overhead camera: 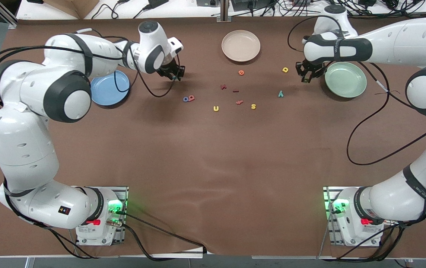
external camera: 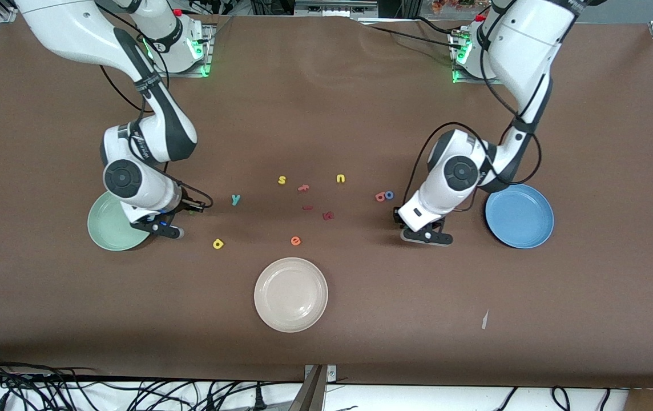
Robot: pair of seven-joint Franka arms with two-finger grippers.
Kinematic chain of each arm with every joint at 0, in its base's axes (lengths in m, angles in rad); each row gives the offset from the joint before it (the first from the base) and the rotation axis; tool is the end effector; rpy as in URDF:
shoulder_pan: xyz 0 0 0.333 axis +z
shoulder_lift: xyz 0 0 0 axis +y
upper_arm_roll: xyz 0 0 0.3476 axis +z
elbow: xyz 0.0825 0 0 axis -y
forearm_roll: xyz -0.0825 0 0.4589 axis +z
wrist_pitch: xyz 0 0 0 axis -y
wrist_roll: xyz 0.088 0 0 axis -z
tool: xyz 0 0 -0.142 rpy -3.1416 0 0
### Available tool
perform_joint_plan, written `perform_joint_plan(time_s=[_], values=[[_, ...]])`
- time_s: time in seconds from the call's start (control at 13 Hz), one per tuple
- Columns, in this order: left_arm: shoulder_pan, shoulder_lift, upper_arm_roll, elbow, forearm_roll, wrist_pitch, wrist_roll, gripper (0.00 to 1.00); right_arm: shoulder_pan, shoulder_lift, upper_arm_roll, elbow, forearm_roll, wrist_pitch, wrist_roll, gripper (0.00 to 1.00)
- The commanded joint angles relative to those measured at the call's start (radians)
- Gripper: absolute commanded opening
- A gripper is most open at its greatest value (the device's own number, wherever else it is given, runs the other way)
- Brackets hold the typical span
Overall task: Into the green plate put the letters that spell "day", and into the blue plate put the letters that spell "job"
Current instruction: 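Carry the green b to the green plate while the left gripper carries cyan piece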
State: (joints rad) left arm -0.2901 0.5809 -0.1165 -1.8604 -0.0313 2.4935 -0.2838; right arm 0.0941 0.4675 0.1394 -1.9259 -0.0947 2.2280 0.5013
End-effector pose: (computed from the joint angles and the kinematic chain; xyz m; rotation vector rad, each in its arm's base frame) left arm 0.6567 -0.2816 0.1460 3.0424 -0.1181 0.0366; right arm 0.6503 0.1491 0.1741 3.0527 -0.3274 -0.2251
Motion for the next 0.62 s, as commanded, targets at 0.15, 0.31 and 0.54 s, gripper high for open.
perform_joint_plan(time_s=[0.15,0.31,0.54], values=[[0.135,-0.168,-0.002,-0.04,0.024,-0.223,0.153,0.19,-0.005,-0.033,-0.104,-0.002,-0.01,-0.042,-0.255,0.17],[0.196,-0.223,-0.002,-0.092,0.024,-0.249,0.228,0.19,-0.011,-0.023,-0.159,-0.002,-0.01,-0.033,-0.36,0.17],[0.284,-0.302,0.021,-0.21,0.024,-0.251,0.398,0.19,-0.08,0.009,-0.169,0.001,-0.005,0.013,-0.486,0.23]])
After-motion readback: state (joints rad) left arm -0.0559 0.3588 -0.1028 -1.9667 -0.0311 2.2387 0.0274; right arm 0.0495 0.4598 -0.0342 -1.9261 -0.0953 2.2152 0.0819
